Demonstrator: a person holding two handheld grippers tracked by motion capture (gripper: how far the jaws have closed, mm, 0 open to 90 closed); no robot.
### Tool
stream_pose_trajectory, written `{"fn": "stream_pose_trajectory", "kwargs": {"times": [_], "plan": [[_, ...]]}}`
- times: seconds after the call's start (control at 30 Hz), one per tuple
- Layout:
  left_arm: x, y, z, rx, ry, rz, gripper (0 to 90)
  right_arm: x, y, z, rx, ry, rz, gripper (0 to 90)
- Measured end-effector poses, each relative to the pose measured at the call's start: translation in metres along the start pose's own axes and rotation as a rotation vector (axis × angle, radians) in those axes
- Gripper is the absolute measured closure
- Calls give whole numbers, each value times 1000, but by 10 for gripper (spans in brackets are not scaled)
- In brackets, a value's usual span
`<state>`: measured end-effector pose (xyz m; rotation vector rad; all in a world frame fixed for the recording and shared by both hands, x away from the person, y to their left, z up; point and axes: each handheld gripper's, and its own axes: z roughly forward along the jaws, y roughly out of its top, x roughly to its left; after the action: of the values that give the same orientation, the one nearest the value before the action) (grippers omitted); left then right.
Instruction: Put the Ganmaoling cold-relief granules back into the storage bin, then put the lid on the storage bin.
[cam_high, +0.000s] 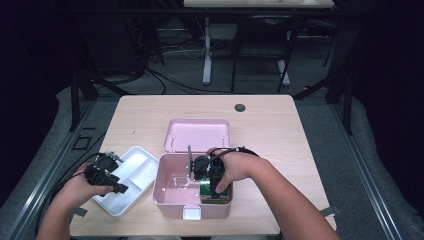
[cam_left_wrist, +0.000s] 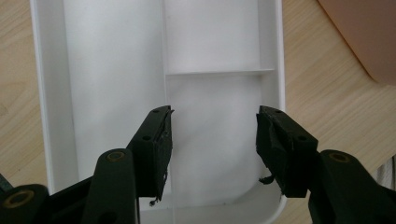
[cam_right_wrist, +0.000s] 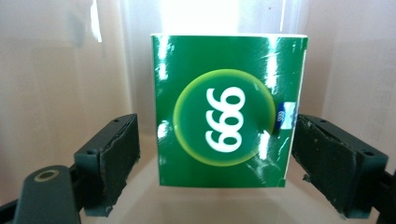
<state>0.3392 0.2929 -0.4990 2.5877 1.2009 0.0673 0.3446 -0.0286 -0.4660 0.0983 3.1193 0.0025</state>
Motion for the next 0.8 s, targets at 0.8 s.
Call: {"fn": "stream_pose_trajectory", "kwargs": {"times": [0.8], "plan": [[0, -1, -2, -2, 2, -3, 460, 4, -33, -49, -69, -39, 60, 198]]}}
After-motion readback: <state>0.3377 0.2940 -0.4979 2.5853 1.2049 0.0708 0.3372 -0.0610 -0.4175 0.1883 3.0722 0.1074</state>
